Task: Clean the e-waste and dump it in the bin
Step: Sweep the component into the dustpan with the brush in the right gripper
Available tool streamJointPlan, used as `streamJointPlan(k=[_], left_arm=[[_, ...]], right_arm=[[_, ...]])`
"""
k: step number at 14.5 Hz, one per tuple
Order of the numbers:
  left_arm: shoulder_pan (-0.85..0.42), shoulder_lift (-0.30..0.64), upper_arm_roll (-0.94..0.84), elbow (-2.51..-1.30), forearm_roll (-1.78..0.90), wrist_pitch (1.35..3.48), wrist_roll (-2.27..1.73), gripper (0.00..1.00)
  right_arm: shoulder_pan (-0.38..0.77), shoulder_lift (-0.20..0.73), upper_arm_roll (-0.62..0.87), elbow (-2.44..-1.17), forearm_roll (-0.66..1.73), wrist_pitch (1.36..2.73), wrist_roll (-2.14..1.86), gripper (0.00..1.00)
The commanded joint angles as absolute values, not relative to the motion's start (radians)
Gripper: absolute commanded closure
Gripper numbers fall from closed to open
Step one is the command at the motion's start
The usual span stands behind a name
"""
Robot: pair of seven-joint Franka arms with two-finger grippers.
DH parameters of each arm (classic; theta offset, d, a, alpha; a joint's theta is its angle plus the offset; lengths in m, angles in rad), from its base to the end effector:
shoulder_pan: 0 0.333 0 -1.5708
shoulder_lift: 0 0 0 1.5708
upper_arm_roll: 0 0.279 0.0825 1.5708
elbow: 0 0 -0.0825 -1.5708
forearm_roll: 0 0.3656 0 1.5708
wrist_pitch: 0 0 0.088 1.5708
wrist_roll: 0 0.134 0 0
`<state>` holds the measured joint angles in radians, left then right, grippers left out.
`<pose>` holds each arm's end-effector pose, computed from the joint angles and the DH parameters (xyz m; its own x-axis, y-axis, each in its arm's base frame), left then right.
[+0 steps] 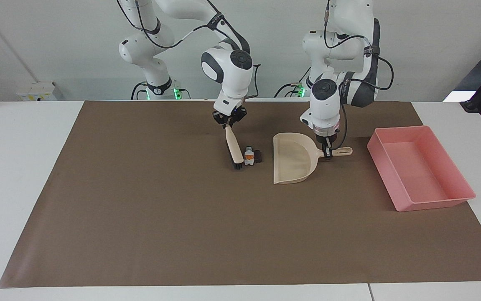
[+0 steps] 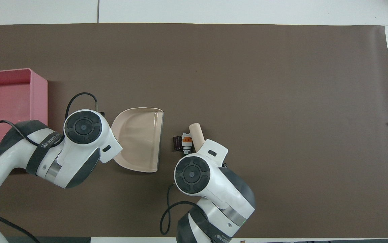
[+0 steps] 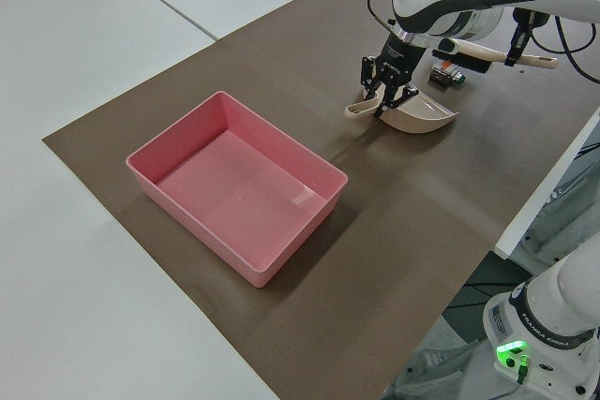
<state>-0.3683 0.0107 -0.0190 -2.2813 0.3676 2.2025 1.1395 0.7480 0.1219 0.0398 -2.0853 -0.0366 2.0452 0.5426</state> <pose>0.4638 -0.1674 0.2931 -0.1779 -0.9389 -0.2947 -0.9822 0.1875 -0.0047 0.3718 0.3695 0.3026 0.9593 0.2531 -0.1255 0.2665 -0.9582 0.1044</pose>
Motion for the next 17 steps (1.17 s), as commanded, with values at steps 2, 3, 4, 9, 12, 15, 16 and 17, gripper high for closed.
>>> streamJointPlan(k=[2,3,4,9,12,15,16,17], left_arm=[[-0.387,-0.014,-0.012,-2.313,0.388,2.215,1.123,1.00],[-0.387,-0.015,-0.012,-2.315,0.388,2.211,1.123,1.00],[-0.387,-0.017,-0.012,-2.315,0.388,2.215,1.123,1.00],[-0.379,-0.025,-0.014,-2.336,0.388,2.240,1.127,1.00],[-0.364,-0.026,-0.014,-2.344,0.385,2.247,1.134,1.00],[-0.328,-0.025,-0.015,-2.358,0.350,2.278,1.181,1.00],[-0.310,-0.022,-0.015,-2.355,0.298,2.284,1.228,1.00],[-0.299,-0.017,-0.015,-2.346,0.244,2.286,1.277,1.00]], right_arm=[[0.779,0.262,0.044,-1.893,0.027,1.996,0.554,1.00],[0.785,0.271,0.044,-1.890,0.058,2.014,0.554,1.00],[0.787,0.288,0.046,-1.881,0.107,2.051,0.554,1.00],[0.801,0.344,0.080,-1.798,0.389,2.169,0.523,1.00],[0.811,0.351,0.080,-1.758,0.488,2.191,0.525,1.00],[0.805,0.324,0.074,-1.766,0.474,2.134,0.531,1.00],[0.804,0.310,0.072,-1.770,0.453,2.116,0.532,1.00],[0.802,0.296,0.072,-1.773,0.433,2.100,0.532,1.00]])
